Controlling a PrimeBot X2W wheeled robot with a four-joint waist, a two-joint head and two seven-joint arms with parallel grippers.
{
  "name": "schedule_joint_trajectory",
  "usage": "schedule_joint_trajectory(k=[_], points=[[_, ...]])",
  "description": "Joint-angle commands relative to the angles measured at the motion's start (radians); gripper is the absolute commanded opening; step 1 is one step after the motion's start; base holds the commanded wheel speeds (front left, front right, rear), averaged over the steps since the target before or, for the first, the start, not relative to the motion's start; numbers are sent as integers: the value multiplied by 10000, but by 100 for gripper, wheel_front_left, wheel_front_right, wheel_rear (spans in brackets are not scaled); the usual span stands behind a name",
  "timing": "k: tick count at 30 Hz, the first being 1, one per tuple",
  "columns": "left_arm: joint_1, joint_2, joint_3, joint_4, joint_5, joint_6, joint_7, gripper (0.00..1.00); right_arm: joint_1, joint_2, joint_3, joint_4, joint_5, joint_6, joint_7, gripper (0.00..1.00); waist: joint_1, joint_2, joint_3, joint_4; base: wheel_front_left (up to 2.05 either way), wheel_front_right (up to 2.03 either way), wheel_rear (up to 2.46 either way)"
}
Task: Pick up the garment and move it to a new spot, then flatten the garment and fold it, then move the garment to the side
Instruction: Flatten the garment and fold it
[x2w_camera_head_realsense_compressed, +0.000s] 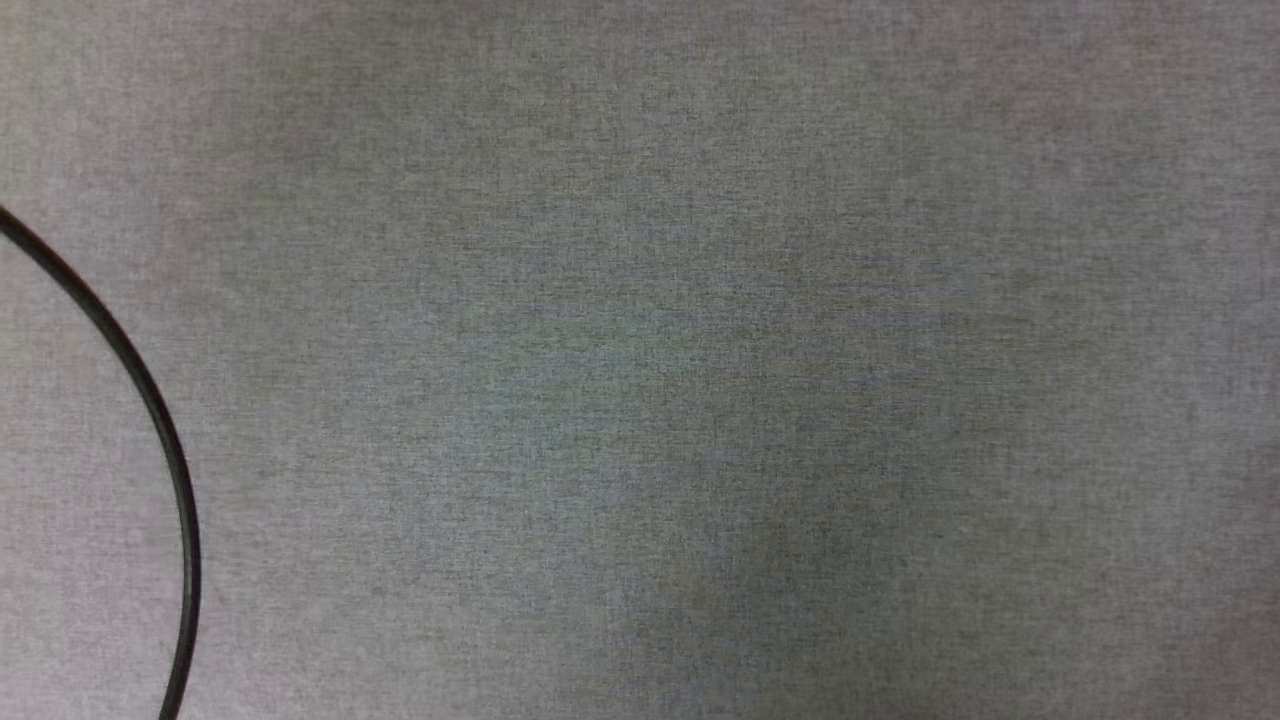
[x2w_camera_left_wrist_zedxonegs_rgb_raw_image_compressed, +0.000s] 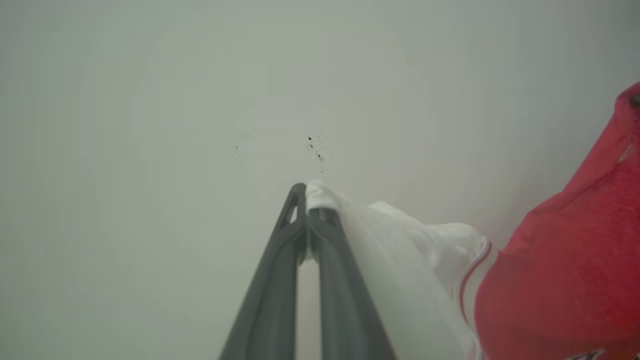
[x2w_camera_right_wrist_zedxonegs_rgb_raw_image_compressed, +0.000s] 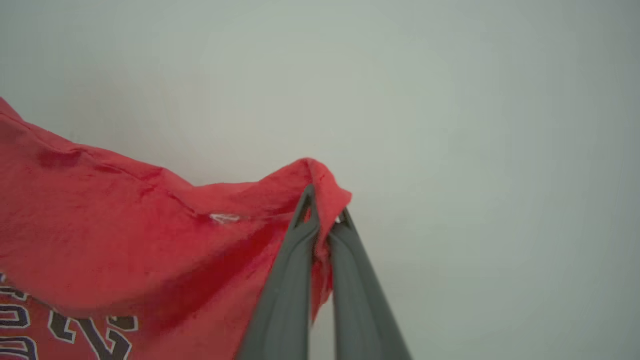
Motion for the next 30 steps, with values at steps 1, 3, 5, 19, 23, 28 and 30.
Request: schedule_joint_trajectory(k=[1,3,5,19,23,28,30], points=[[252,-28,-60,178,32,-59,-115,0,261,-32,163,167,69,-7,-115,0,-2,0,6,-18,0,0,0],[528,-24,-170,452,-30,-133,-265,0,671,-26,379,396,243,-7,-320,0,-2,0,-44,-67,0,0,0],[938,-38,-266,657,-116,-191,-437,0,1154,34,738,564,405,-7,-474,0,-2,0,-139,-93,0,0,0],[6589,116,-568,50,-1116,92,-1155,0,5508,208,2969,802,2253,-7,-1592,0,-2,0,-1778,-127,0,0,0],[8638,296,-620,-948,-1339,530,-1187,0,6822,-367,3631,289,2838,-7,-1790,0,-2,0,-2440,-63,0,0,0],[10819,731,-729,-2284,-1544,1107,-1186,0,8194,-876,4286,-337,3386,-7,-1851,0,-2,0,-3181,-137,0,0,0],[11934,976,-741,-2998,-1767,1487,-1135,0,8808,-1142,4498,-623,3643,-7,-1874,0,-2,0,-3545,-180,0,0,0]])
